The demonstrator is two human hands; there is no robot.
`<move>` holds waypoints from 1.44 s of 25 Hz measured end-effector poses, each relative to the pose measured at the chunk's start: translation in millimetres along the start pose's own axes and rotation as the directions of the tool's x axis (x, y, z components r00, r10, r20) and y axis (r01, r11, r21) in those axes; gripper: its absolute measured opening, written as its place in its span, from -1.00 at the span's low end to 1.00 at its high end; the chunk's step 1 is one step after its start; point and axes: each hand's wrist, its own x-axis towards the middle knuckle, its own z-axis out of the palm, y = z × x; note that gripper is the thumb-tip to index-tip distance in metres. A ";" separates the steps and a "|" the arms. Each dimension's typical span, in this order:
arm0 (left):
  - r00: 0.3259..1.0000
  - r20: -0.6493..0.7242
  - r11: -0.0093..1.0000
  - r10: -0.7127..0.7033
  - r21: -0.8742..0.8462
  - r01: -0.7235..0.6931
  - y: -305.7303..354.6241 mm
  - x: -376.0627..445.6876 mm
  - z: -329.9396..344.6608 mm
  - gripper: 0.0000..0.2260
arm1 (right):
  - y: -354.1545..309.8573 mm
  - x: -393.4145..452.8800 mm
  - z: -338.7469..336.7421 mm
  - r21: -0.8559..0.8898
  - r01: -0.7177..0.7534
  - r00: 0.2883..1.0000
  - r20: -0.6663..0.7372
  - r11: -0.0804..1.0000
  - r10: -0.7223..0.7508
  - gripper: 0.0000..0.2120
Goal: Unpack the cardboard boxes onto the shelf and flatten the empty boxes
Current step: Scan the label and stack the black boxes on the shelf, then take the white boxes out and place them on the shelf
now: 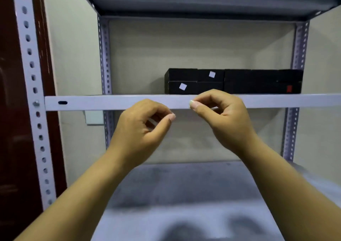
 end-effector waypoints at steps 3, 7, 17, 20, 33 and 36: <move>0.993 0.093 0.997 -0.079 0.028 0.077 -4.5 -36.3 -3.7 -0.81 | 3.0 -33.2 13.3 0.002 -0.048 0.994 0.094 0.999 0.048 -0.93; 0.968 0.156 0.979 -0.198 0.073 0.189 -12.6 -79.3 -4.4 -0.80 | 12.8 -70.1 32.5 -0.003 -0.152 0.961 0.232 0.988 0.148 -0.92; 0.744 0.238 0.780 -0.625 0.243 0.577 -24.6 -188.8 -9.6 -0.94 | 52.9 -143.3 73.7 -0.051 -0.432 0.714 0.590 0.900 0.377 -0.91; 0.663 0.211 0.695 -0.718 0.267 0.668 -17.6 -222.7 -13.9 -0.93 | 61.3 -163.5 85.9 -0.049 -0.461 0.631 0.683 0.886 0.366 -0.93; 0.259 -0.083 0.202 -0.962 0.420 0.885 58.7 -352.3 -75.0 -0.93 | 46.4 -263.5 182.7 0.061 -0.568 0.299 0.944 0.821 0.137 -0.95; 0.152 -0.174 0.074 -0.973 0.390 0.918 81.7 -381.4 -97.8 -0.95 | 29.4 -289.6 207.8 0.067 -0.581 0.188 0.981 0.811 0.053 -0.94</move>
